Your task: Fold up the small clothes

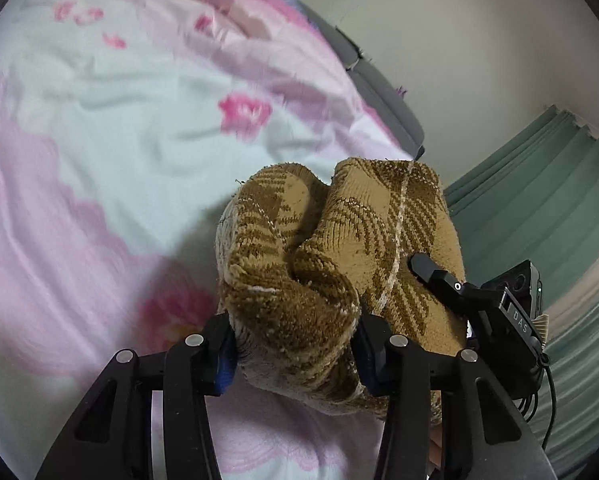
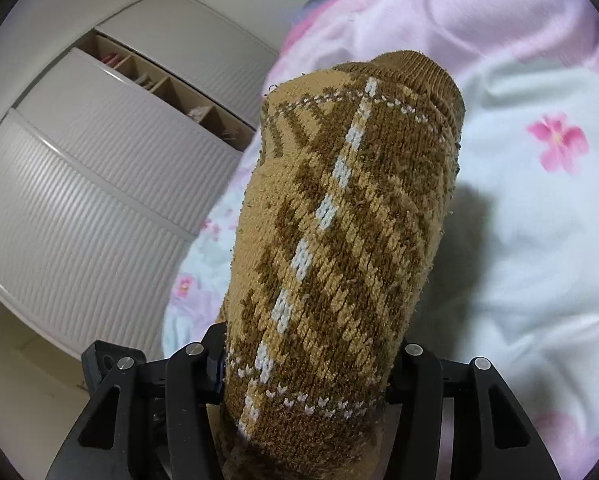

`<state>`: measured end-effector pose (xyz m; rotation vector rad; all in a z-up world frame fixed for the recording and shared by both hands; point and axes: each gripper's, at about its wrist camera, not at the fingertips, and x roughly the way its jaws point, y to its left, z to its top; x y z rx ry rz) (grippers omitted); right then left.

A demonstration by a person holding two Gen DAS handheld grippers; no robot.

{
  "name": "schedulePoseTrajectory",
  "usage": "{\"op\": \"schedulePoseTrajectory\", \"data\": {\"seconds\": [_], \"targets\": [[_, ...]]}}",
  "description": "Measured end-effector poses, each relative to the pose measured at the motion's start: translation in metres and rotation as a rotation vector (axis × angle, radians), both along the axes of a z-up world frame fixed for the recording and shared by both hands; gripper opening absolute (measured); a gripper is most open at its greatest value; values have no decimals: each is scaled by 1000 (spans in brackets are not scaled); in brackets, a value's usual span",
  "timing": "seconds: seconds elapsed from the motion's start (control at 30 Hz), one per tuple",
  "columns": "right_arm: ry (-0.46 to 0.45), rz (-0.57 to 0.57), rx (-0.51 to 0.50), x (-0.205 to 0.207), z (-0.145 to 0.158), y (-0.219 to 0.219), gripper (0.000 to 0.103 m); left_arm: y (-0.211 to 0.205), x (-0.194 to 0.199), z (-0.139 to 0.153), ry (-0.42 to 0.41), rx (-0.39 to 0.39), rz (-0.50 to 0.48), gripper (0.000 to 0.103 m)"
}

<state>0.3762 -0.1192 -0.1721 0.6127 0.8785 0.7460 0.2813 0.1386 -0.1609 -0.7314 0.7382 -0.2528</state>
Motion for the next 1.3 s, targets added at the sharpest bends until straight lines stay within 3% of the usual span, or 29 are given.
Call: {"op": "schedulePoseTrajectory", "data": {"seconds": [0.17, 0.37, 0.5, 0.67, 0.83, 1.0, 1.07, 1.2, 1.3], "targets": [[-42, 21, 21, -11, 33, 41, 54, 46, -17, 30, -60, -3, 43, 47], [-94, 110, 56, -10, 70, 135, 54, 148, -38, 69, -125, 24, 147, 47], [-93, 186, 102, 2, 78, 226, 54, 239, -44, 87, -144, 88, 229, 47], [-64, 266, 183, 26, 61, 345, 54, 335, -37, 90, -141, 171, 321, 47], [-15, 303, 169, 51, 19, 428, 54, 406, -11, 52, -91, 197, 384, 47], [61, 325, 12, 82, -37, 477, 54, 436, 18, -25, 9, 148, 414, 48], [97, 307, -72, 88, -63, 479, 57, 434, 23, -48, 18, 132, 408, 53], [121, 269, -82, 89, -93, 457, 64, 419, 27, -52, -10, 213, 406, 68], [109, 266, -135, 81, -82, 466, 69, 415, 28, -45, 3, 238, 420, 71]]}}
